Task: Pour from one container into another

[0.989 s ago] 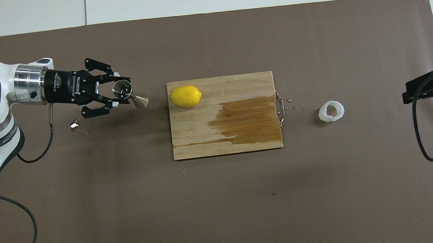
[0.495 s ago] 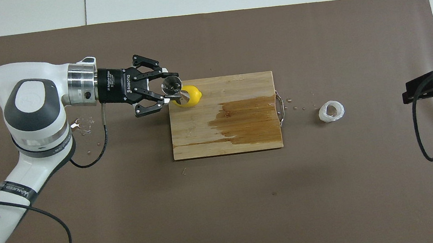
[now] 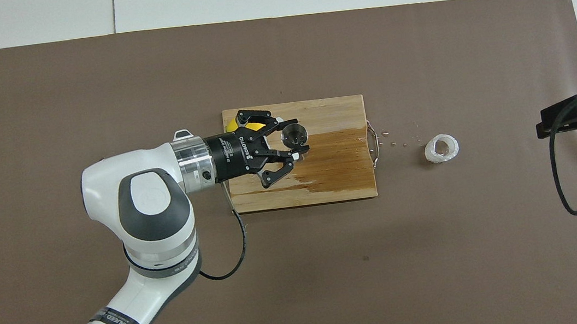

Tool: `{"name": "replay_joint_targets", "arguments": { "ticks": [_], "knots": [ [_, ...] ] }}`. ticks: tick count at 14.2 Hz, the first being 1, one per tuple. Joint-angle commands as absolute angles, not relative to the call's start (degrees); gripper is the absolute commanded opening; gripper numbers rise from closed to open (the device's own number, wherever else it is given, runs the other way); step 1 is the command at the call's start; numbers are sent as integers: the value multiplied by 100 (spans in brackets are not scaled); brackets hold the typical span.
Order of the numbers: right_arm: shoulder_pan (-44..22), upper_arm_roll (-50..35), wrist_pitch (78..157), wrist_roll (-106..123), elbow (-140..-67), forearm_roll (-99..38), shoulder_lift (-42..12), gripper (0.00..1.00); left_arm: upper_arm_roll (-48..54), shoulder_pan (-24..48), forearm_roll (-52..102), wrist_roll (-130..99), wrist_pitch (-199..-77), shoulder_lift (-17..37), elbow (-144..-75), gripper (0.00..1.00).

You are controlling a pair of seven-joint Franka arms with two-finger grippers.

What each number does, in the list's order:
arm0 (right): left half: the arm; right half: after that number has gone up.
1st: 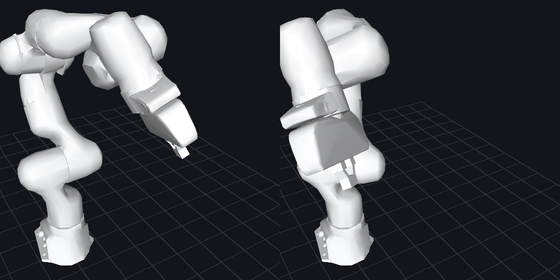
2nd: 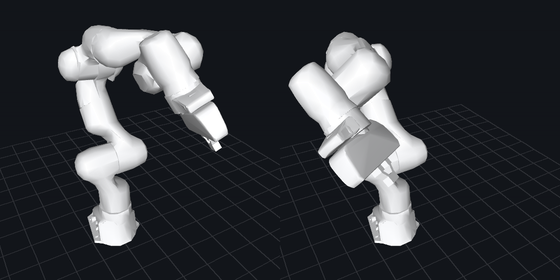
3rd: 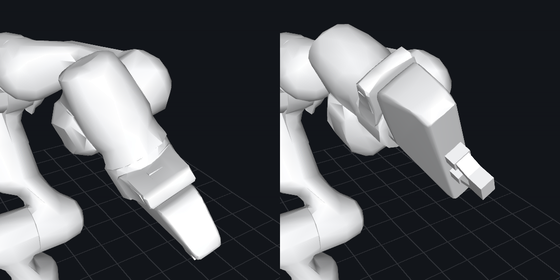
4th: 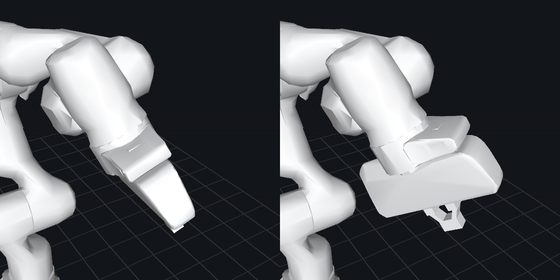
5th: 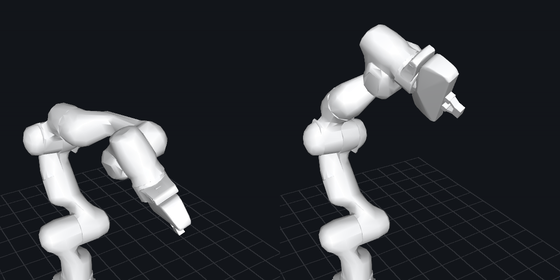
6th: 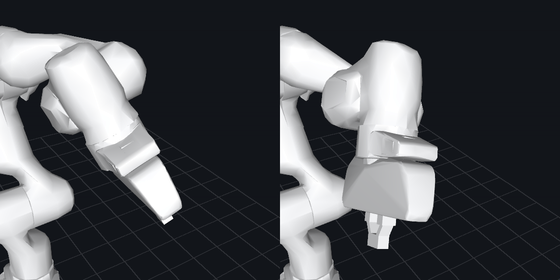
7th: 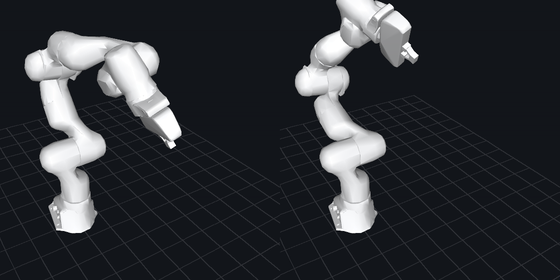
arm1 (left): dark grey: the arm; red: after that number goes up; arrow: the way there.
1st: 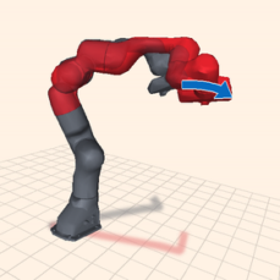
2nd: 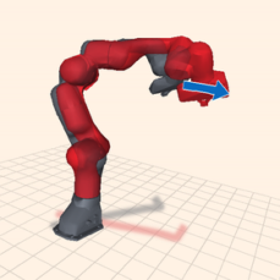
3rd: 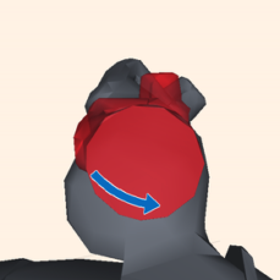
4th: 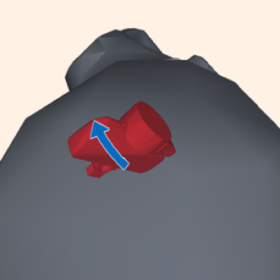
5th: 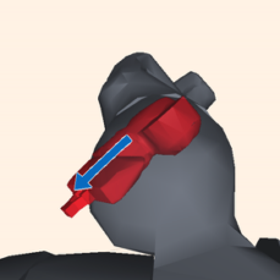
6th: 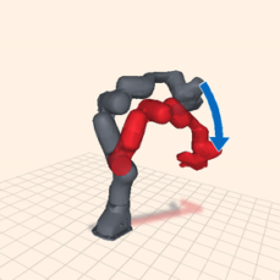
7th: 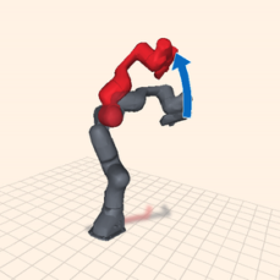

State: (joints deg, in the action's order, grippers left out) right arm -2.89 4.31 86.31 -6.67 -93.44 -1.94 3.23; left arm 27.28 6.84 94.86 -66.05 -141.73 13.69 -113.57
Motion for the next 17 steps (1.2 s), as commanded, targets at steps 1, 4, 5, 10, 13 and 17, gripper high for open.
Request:
{"name": "replay_joint_targets", "arguments": {
  "ticks": [1,4,5,10,13,17],
  "knots": [
    [-211,404,8525,-571,-9281,-316,316,100,2584,1089,10334,-6514,-14790,1160,-11584,0],
    [-211,396,8534,-571,-9281,-308,316,100,2566,1362,10774,-6224,-15054,1335,-11470,0],
    [-211,404,8525,-571,-9281,-316,316,100,2566,1467,10836,-6144,-15186,1466,-11322,0],
    [-211,396,8534,-571,-9281,-316,316,100,2347,1845,10785,-6021,-15433,2100,-10662,0],
    [-211,404,8525,-571,-9273,-308,316,100,2145,2135,10241,-6012,-15573,2398,-10302,0],
    [-202,404,8525,-571,-9281,-316,316,100,2127,2206,10126,-5863,-15609,2505,-10213,0]
  ]
}}
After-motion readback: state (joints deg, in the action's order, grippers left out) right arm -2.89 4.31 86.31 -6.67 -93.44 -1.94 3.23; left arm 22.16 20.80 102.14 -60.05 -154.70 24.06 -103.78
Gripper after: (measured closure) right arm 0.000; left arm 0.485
